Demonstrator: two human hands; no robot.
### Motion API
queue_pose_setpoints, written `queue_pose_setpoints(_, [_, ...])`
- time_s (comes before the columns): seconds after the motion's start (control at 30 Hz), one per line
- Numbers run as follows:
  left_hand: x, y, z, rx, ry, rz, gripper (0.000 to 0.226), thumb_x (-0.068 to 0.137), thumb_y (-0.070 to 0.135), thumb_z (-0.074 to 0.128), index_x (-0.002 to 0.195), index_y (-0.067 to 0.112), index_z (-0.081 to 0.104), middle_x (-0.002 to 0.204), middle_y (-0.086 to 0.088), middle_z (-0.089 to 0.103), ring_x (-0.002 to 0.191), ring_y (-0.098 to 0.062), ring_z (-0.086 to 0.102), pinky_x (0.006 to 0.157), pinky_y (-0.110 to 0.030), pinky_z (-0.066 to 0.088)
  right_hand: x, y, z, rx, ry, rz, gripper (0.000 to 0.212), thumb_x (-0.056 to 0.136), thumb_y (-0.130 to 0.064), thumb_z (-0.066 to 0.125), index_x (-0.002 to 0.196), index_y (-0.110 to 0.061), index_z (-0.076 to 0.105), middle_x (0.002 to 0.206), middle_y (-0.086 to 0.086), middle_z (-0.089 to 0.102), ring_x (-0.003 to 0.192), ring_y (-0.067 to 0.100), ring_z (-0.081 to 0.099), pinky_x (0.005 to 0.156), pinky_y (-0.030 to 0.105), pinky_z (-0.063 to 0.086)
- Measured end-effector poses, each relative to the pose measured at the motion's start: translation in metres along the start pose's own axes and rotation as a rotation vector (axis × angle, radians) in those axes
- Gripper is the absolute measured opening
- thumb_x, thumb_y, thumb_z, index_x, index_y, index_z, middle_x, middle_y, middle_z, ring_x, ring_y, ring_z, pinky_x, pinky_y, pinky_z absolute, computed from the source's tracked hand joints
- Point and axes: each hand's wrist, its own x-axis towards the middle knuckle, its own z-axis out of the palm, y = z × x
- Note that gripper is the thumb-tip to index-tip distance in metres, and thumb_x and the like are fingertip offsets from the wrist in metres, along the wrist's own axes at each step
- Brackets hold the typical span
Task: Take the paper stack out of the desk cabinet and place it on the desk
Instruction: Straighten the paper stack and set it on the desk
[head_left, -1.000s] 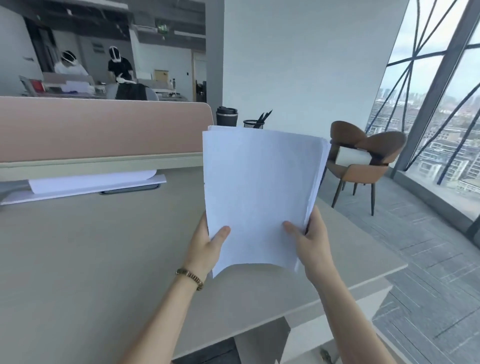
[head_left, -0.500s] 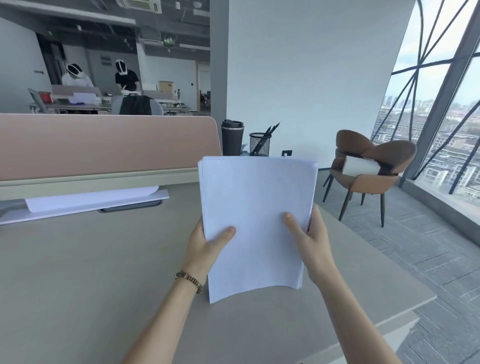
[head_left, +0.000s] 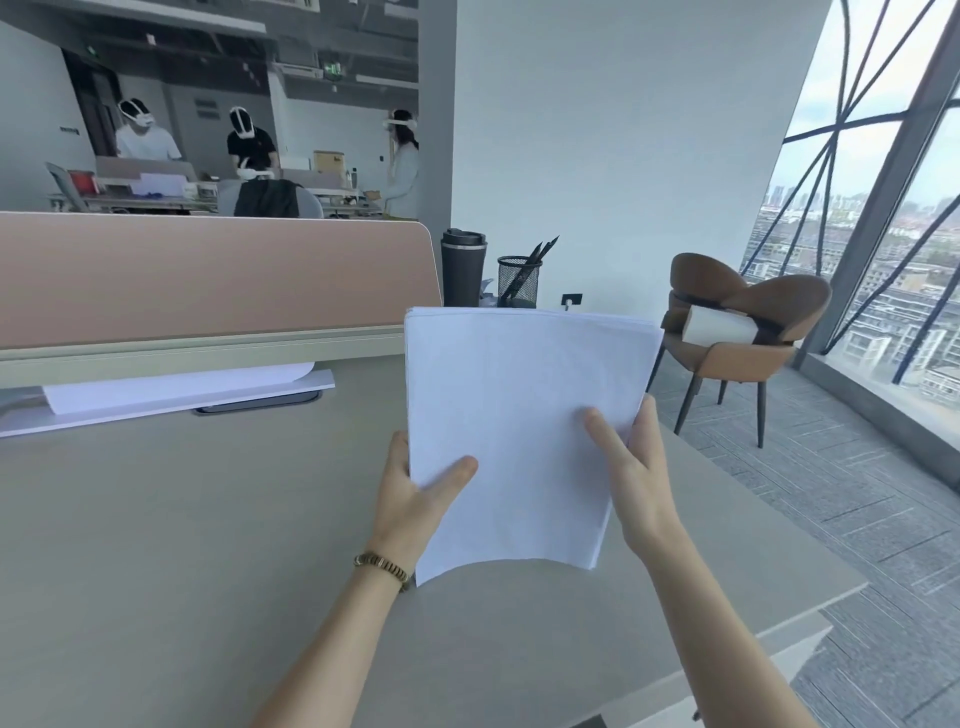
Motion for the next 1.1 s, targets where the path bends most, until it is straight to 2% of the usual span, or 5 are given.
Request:
queue_pose_setpoints(0.2, [-0.010, -0.019, 0.001, 0.099, -0.001, -0.080, 0.019, 0.077, 0.016, 0.083, 0.094, 0.021, 0.076, 0.087, 0.015, 0.079, 0.087, 0.000, 0.073, 0.063, -0.007, 0.052, -0.006, 0.025, -0.001, -0.040, -0.008, 0.079, 0.037, 0.085, -0.033, 0.073, 0.118, -0.035, 0.058, 0.120, -0.008, 0.071, 0.113, 0.017, 0.069, 0.099, 0.056, 0.053])
queue_pose_setpoints(0.53, [-0.014, -0.030, -0.002, 0.153, 0.003, -0.110, 0.017, 0.079, 0.016, 0.081, 0.090, 0.027, 0.073, 0.083, 0.027, 0.076, 0.085, 0.009, 0.070, 0.062, -0.002, 0.048, -0.024, 0.058, 0.001, -0.070, -0.004, 0.125, 0.042, 0.091, -0.022, 0.072, 0.127, -0.037, 0.056, 0.125, -0.012, 0.069, 0.116, 0.009, 0.067, 0.100, 0.047, 0.054])
queue_pose_setpoints(0.8, [0.006, -0.035, 0.003, 0.243, 0.058, -0.061, 0.012, 0.077, 0.020, 0.083, 0.082, 0.025, 0.073, 0.075, 0.021, 0.075, 0.071, 0.014, 0.067, 0.060, -0.002, 0.046, -0.013, 0.078, 0.002, -0.095, 0.047, 0.206, 0.023, 0.089, -0.014, 0.069, 0.103, -0.032, 0.062, 0.105, -0.009, 0.075, 0.100, 0.017, 0.072, 0.089, 0.045, 0.059])
queue_pose_setpoints(0.93, [0.015, -0.047, 0.005, 0.257, 0.048, -0.081, 0.021, 0.078, 0.022, 0.082, 0.096, 0.025, 0.074, 0.093, 0.016, 0.077, 0.087, 0.006, 0.070, 0.072, -0.012, 0.050, -0.014, 0.092, -0.001, -0.101, 0.069, 0.258, 0.020, 0.085, -0.029, 0.071, 0.103, -0.031, 0.061, 0.109, -0.005, 0.074, 0.103, 0.021, 0.072, 0.090, 0.049, 0.059])
queue_pose_setpoints(1.1, [0.035, -0.043, 0.013, 0.363, -0.013, -0.106, 0.017, 0.077, 0.024, 0.082, 0.089, 0.027, 0.072, 0.092, 0.015, 0.075, 0.078, 0.012, 0.068, 0.069, -0.016, 0.050, 0.001, 0.096, -0.011, -0.179, 0.032, 0.323, 0.029, 0.086, -0.037, 0.070, 0.106, -0.020, 0.057, 0.113, 0.005, 0.071, 0.103, 0.024, 0.071, 0.090, 0.053, 0.058])
